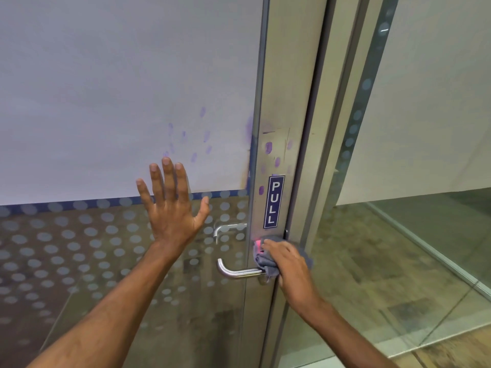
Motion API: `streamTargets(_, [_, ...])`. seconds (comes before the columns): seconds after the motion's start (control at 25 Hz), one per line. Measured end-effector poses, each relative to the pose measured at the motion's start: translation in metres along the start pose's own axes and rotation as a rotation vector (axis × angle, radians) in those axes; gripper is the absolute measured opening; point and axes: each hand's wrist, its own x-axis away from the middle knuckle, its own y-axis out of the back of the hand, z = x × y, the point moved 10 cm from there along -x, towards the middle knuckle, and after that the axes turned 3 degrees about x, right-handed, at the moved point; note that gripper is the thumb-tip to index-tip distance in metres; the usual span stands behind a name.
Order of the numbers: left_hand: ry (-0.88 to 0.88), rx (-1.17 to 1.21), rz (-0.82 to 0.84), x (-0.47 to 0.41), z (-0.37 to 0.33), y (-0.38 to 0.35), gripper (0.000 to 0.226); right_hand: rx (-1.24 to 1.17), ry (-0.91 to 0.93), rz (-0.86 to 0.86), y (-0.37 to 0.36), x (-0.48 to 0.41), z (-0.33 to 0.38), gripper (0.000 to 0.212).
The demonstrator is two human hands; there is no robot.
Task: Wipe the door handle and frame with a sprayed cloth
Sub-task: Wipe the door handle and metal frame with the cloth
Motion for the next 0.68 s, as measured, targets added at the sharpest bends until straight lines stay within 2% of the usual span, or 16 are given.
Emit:
streamTargets(0.04, [0.002,0.003,0.003,0.0,0.0,0.0,0.09,-0.254,-0.157,0.002,-0.008,0.007,-0.014,0.06])
streamTargets(0.12, [0.004,0.004,0.007,0.0,-0.001,0.0,0.09,-0.499,-0.332,-0.09,-0.012,0.016,-0.03,0.065])
streamTargets(0.2, [0.009,0.0,0.013,-0.002,-0.001,0.0,0.09,-0.689,-0.476,-0.136,-0.016,0.029,-0.053,0.052])
streamTargets(0.28, [0.01,0.006,0.011,-0.002,0.0,-0.001,0.09,-0.985,-0.679,-0.194,-0.023,0.051,-0.074,0.035])
streamTargets(0.36, [0.011,-0.007,0.01,-0.001,0.001,-0.002,0.09,-1.071,-0.807,-0.41,-0.006,0.073,-0.086,0.026])
streamTargets(0.44, [0.006,-0.01,0.011,-0.002,0.0,-0.001,0.089,-0.959,-0.691,-0.654,0.032,0.071,-0.072,0.025])
streamTargets(0.52, [0.003,0.001,0.013,-0.002,0.0,0.0,0.089,-0.766,-0.436,-0.806,0.079,0.051,-0.025,0.027])
streamTargets(0.68, [-0.007,0.001,-0.007,-0.001,-0.001,0.0,0.089,-0.516,-0.071,-1.03,0.133,0.001,0.053,0.063])
